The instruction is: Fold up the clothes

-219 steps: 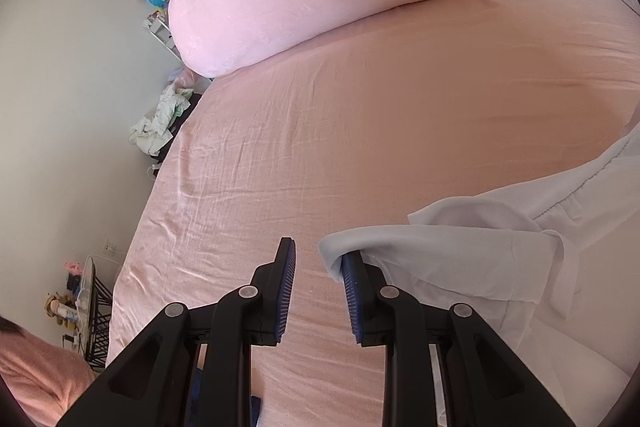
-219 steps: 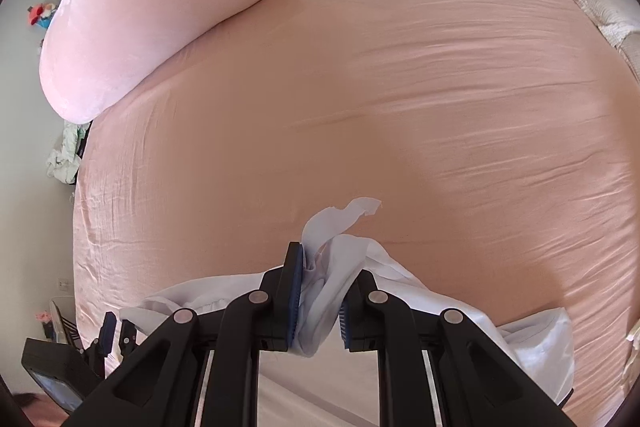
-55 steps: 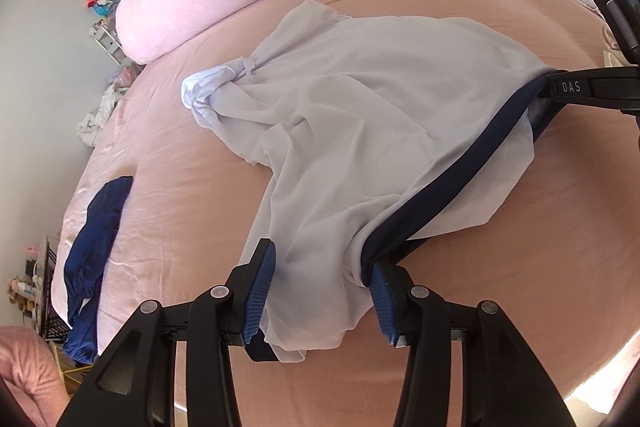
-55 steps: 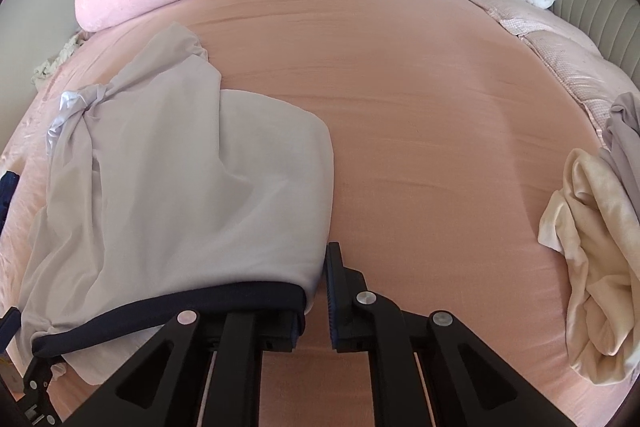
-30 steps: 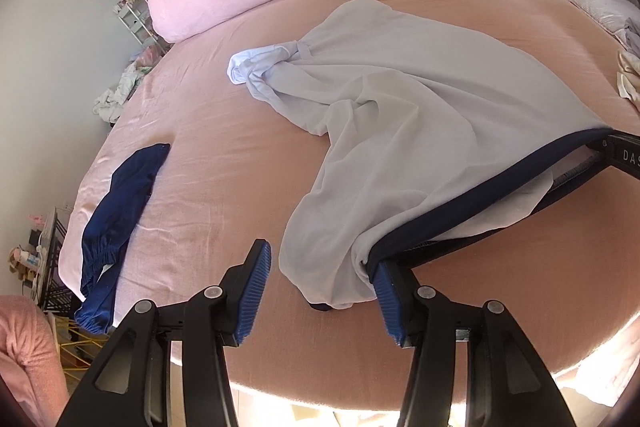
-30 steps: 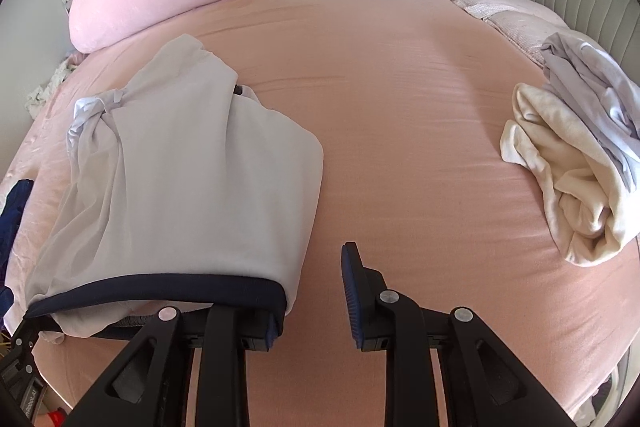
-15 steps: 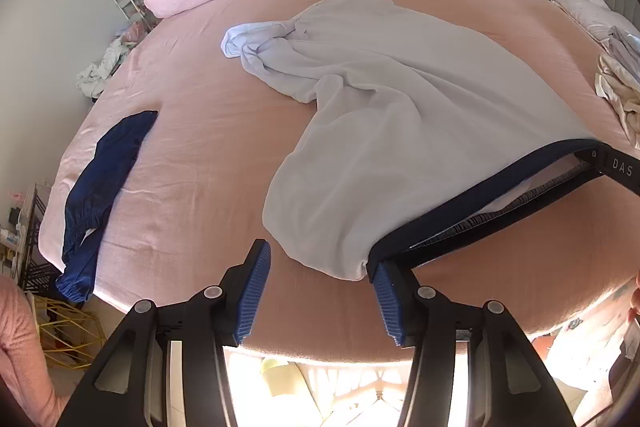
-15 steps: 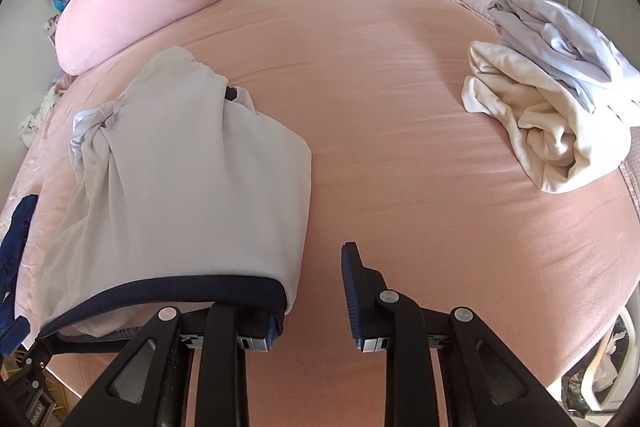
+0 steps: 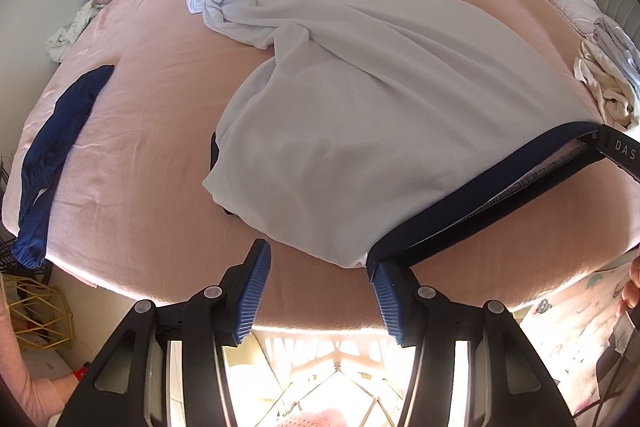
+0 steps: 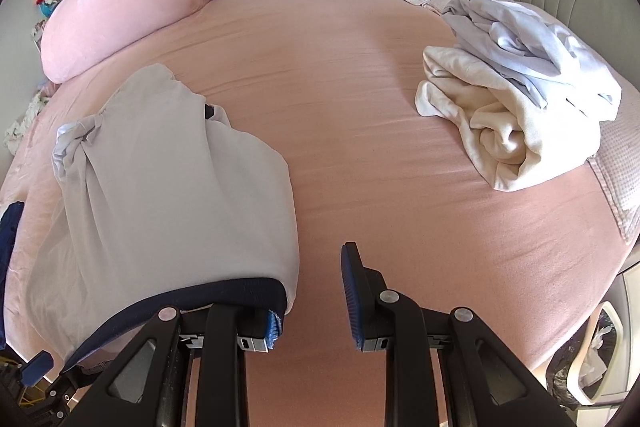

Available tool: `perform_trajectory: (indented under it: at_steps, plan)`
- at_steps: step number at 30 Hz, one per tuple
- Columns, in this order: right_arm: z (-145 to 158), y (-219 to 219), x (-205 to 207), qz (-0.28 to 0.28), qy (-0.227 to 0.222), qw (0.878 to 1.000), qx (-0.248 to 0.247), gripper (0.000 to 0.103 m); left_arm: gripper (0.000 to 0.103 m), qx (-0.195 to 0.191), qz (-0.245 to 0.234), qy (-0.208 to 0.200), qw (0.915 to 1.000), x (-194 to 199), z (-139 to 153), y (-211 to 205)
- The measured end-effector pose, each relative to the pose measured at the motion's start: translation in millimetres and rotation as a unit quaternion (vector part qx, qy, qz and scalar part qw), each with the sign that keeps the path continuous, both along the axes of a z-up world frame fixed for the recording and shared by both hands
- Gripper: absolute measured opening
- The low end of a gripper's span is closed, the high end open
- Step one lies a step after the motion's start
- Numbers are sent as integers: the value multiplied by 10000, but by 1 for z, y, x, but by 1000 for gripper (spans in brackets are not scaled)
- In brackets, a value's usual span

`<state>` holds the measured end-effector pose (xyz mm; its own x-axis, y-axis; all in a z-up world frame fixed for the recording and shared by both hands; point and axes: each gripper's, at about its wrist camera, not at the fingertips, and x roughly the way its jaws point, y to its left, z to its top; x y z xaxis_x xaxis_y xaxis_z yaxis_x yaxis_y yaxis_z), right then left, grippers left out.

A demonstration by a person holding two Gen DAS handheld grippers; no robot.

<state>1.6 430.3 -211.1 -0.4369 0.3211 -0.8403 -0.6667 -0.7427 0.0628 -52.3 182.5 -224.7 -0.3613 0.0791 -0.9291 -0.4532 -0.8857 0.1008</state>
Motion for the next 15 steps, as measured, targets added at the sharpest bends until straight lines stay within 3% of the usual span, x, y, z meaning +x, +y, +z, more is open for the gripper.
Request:
perform_trajectory:
  at_steps: [6, 15]
  plan:
    - [-6, -16, 7, 197, -87, 9997, -107, 23, 56, -126, 227, 86, 9996, -9, 0, -18]
    - [-8, -47, 10, 468, -233, 9985, -152, 23, 56, -370, 484, 372, 9974, -21, 5, -37]
